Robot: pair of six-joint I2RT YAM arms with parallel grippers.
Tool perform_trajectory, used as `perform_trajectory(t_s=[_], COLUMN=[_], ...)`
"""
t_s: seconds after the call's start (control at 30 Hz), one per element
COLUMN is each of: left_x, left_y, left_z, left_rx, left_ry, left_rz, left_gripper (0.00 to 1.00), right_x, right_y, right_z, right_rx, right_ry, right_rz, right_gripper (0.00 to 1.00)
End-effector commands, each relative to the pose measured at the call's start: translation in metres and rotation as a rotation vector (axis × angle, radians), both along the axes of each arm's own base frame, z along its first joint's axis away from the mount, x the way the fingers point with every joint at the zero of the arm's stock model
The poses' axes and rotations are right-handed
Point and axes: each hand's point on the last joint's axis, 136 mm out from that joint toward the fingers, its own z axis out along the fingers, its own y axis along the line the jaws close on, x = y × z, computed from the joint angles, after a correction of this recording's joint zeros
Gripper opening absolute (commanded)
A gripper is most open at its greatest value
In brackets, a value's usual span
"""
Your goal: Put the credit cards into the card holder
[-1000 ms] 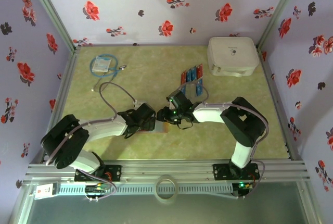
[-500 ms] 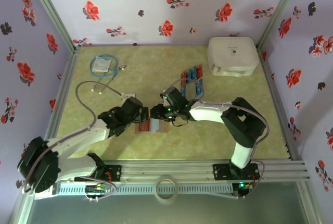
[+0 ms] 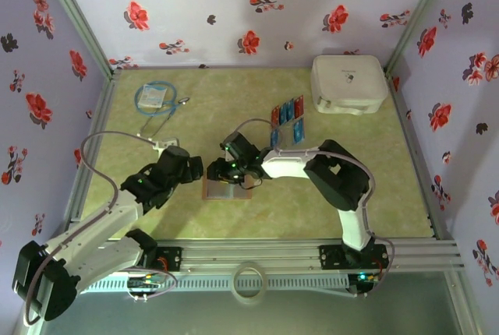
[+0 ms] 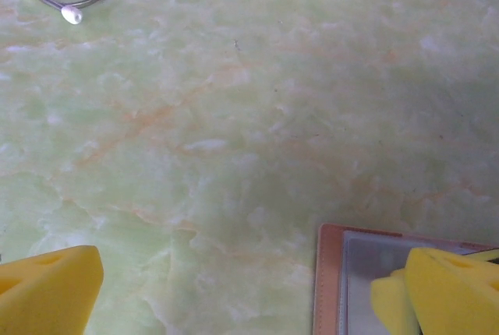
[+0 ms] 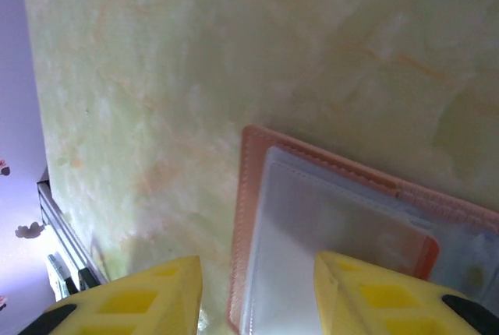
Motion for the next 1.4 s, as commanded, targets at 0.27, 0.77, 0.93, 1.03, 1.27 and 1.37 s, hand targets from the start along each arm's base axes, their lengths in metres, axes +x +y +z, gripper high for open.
perform_trajectory(t_s=[0.27,0.77,0.93,1.03,1.27,1.37], left_x=[-0.004,-0.009,-0.011,-0.013,-0.014,-0.015], left_y=[-0.003,-0.031,-0.034,-0.035,-0.047,-0.054], left_z=[-0.024,-0.056,-0.064,-0.066,-0.071,-0.075], left_rx=[0.015,-0.026,-0.011,-0.005,0.012,0.018], left_ry=[0.083,0.173,0.191,0.196,0.205,0.212], left_rz=[-0.019,-0.097,-0.105,-0.110,-0.151,-0.171], left_gripper=[1.00,1.00,1.00,1.00,1.00,1.00], right_x=[0.010,0.011,0.009,0.010,0.016,0.019], right_y=[-0.007,-0.159,-0.163,-0.161,-0.168,-0.177], right_z=[0.037,0.021,0.005,-0.002,-0.001,0.001], right_rx=[0.012,-0.424,-0.447,-0.446,-0.447,-0.457], right_ry=[-0.070,-0.223,-0.200,-0.189,-0.189,-0.196], right_rz=[-0.005,-0.101,-0.100,-0.095,-0.110,-0.120], right_gripper=[0.42,0.51,0.50,0.45,0.03,0.00])
